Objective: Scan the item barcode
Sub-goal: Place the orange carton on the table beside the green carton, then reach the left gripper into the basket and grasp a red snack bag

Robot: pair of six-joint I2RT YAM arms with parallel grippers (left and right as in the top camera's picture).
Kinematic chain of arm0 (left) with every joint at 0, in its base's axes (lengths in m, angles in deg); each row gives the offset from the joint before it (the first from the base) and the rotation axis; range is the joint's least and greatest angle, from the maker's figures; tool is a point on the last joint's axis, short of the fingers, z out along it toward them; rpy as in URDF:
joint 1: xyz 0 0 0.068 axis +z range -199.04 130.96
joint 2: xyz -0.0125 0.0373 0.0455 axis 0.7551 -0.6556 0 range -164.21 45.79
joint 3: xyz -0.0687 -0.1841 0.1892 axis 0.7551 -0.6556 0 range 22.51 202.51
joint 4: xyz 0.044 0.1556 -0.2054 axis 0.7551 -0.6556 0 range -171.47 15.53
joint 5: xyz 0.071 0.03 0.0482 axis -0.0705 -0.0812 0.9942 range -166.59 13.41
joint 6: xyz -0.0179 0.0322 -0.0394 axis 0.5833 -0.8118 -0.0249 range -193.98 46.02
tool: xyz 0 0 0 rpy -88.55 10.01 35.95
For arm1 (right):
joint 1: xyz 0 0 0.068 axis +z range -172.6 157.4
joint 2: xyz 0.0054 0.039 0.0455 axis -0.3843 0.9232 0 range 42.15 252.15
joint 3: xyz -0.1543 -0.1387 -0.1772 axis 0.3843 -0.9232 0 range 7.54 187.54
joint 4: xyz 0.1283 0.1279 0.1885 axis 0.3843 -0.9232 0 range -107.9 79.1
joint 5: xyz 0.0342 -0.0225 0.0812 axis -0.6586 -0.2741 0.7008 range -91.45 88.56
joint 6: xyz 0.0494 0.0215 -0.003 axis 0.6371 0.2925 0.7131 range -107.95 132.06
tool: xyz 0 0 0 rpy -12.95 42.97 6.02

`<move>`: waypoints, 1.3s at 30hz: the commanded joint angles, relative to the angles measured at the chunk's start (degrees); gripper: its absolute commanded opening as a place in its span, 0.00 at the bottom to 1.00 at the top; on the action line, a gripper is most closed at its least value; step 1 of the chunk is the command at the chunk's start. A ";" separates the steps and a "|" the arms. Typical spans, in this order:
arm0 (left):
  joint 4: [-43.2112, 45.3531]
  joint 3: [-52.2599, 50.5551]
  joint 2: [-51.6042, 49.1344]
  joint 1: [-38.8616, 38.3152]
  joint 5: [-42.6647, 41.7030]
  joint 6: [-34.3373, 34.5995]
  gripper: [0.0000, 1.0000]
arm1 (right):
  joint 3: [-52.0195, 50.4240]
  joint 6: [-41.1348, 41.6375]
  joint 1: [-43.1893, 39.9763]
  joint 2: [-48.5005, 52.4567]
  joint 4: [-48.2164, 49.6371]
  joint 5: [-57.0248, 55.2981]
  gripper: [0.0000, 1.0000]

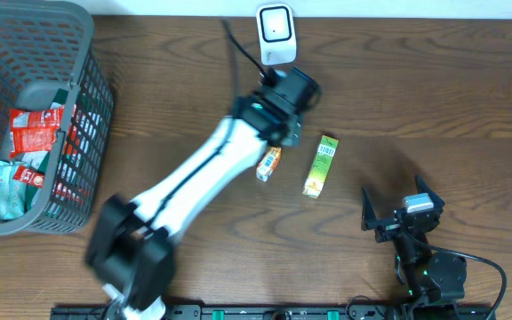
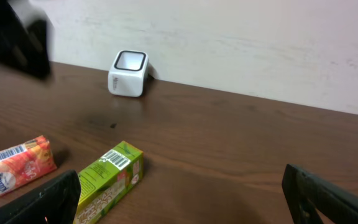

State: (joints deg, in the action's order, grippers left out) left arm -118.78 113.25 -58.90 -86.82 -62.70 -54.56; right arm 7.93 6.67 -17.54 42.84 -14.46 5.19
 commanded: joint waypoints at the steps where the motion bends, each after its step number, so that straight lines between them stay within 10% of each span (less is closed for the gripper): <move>1: -2.12 1.77 8.09 4.46 1.16 -2.08 0.84 | -0.07 0.63 0.28 -0.28 -0.15 0.07 0.99; 20: 1.42 2.16 31.06 38.03 1.03 -6.95 0.89 | -0.07 0.63 0.28 -0.28 -0.15 0.07 0.99; 39: -1.90 2.12 22.80 54.27 1.88 -7.85 0.89 | -0.07 0.63 0.28 -0.28 -0.15 0.07 0.99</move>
State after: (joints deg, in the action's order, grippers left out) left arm -120.57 114.28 -33.67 -34.36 -61.38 -61.54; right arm 7.93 6.65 -17.54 42.84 -14.46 5.19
